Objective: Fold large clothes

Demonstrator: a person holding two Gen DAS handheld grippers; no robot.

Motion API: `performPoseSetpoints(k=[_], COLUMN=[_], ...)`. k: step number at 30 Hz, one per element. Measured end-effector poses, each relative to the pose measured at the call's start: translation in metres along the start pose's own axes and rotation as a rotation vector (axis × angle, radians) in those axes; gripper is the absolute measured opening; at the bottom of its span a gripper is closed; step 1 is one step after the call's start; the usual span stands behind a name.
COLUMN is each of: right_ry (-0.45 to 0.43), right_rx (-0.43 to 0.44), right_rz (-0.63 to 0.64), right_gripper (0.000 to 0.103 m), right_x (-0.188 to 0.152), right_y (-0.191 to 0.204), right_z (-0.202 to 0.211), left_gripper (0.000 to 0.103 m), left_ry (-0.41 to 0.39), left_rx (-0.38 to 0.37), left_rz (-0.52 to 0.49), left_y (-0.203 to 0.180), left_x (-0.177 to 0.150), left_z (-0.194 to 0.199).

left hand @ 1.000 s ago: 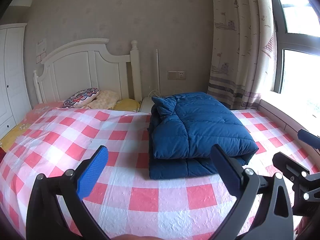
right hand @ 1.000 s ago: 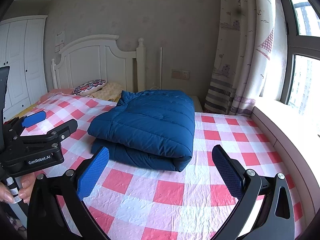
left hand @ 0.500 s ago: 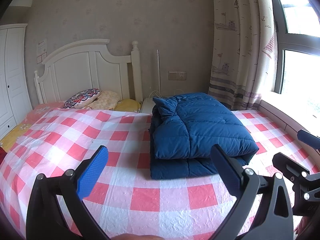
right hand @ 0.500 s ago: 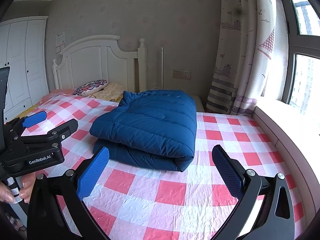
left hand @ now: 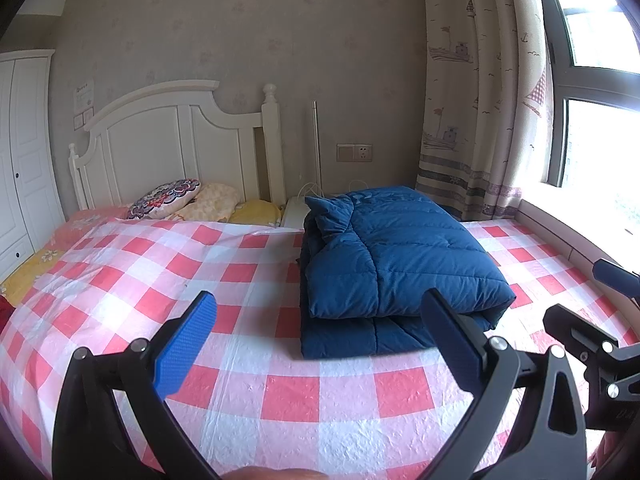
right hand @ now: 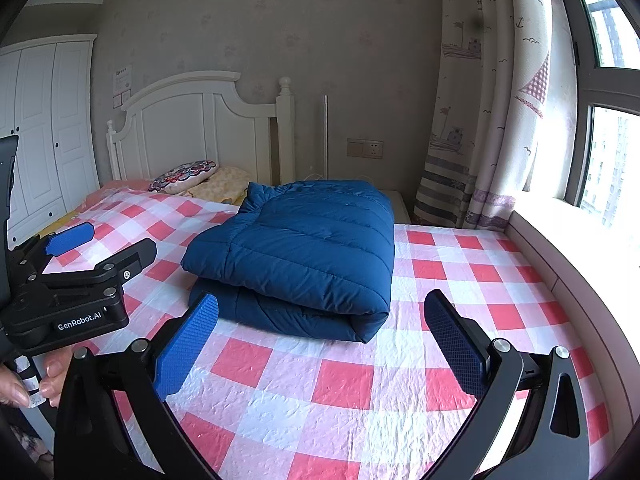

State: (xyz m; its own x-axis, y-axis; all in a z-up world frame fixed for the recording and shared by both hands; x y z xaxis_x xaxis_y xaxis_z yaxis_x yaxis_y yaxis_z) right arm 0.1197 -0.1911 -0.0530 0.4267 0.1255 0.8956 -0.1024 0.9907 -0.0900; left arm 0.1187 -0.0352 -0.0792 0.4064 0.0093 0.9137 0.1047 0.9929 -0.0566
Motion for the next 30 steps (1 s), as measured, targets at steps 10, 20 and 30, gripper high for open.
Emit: performPoseSetpoints(k=[10,20,30], right_ry=[-0.001,0.001,0.055], right_rx=[-0.001,0.002,0.024], right_rz=[-0.001,-0.003,-0.032], right_gripper=[0.099,0.099,0.099], right_x=[0.000,-0.001,-0.012], right_y=[0.001,0.005,0.017], right_z=[0.000,-0.001,-0.019], left_gripper=[0.101,0.101,0.101], left_ry=[-0.011,-0.016,0.018], left_rx=[0.004,0.002,-0.064], left_rz=[-0.007,-0.017,-0.071], left_y=[0.004,0.002,-0.005], left_x=[0.003,0.002,-0.006], left_z=[0.004,0.008,-0.009])
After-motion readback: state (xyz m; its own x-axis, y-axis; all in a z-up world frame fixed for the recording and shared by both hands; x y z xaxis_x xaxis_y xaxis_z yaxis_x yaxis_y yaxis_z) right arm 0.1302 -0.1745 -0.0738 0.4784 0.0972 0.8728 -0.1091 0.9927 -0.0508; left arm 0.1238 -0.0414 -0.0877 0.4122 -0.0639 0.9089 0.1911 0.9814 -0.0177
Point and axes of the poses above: each gripper's, at about its wrist camera, not at the fingertips, and z roughly against the way its jaws point, y to its left, x to its top, the point moved 4 cm from there along -z, roughly the way its jaws point, and after that the axes turned 5 degrees about z, right-handed, at the moved point
